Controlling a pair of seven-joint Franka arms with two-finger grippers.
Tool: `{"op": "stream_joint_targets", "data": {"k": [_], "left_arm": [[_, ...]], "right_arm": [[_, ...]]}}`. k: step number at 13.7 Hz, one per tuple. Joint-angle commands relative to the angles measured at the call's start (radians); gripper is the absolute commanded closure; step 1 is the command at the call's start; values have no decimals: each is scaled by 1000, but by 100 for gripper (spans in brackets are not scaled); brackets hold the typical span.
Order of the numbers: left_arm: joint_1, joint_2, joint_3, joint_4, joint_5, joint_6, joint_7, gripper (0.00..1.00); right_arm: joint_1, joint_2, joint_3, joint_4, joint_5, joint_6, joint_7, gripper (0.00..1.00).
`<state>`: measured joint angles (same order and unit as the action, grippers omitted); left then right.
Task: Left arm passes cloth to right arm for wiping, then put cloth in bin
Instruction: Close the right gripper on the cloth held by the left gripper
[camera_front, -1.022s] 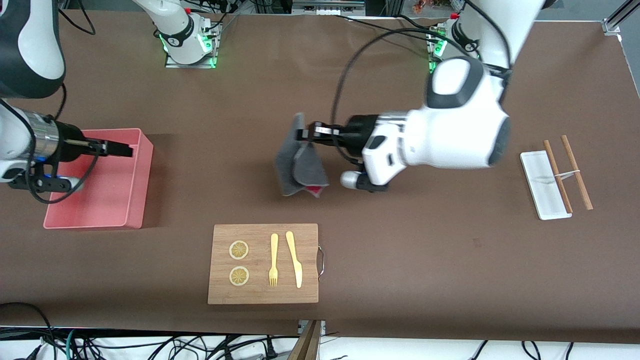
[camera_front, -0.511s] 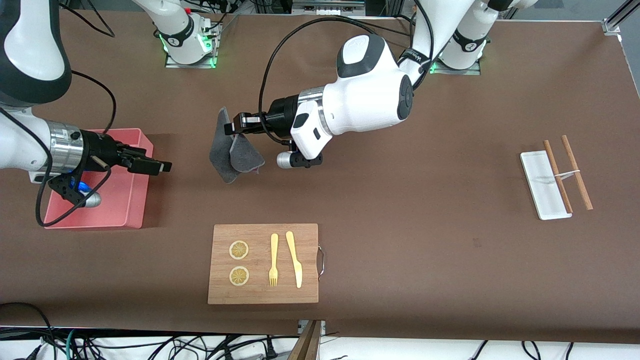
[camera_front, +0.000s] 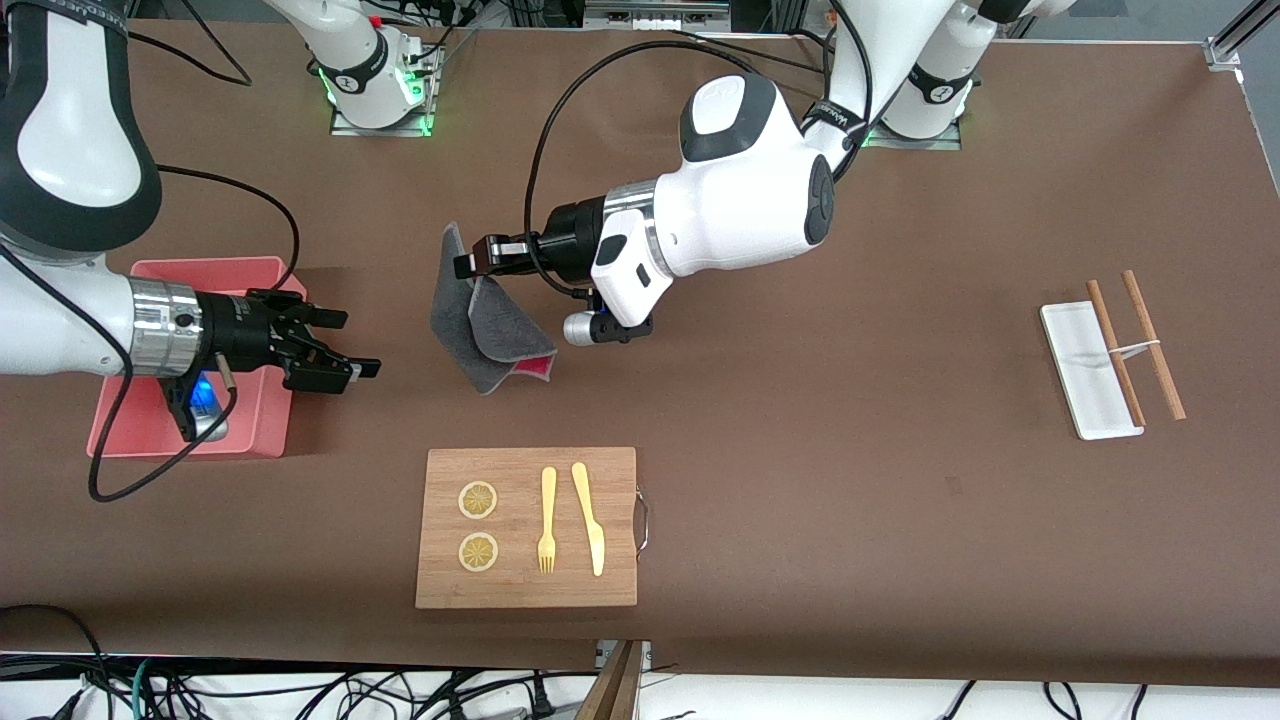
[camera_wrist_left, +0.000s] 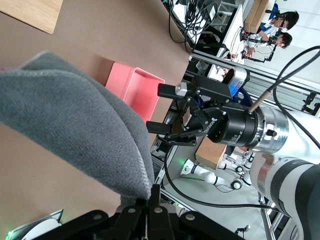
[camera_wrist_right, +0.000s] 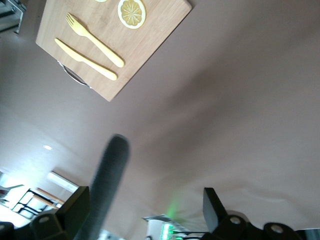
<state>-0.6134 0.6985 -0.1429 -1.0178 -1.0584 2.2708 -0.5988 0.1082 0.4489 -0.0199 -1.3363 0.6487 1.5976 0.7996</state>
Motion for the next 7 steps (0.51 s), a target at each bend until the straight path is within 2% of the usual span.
{"op": "stream_joint_targets", "data": {"k": [1, 3, 7], "left_arm": [[-3, 3, 9, 15, -26, 1, -1, 100], [-3, 3, 9, 15, -26, 1, -1, 100], [-3, 3, 9, 15, -26, 1, -1, 100]], "right_arm": [[7, 5, 20, -9, 51, 42, 87, 0], [7, 20, 41, -9, 89, 79, 148, 0], [13, 36, 96, -9, 94, 140, 240, 0]]}}
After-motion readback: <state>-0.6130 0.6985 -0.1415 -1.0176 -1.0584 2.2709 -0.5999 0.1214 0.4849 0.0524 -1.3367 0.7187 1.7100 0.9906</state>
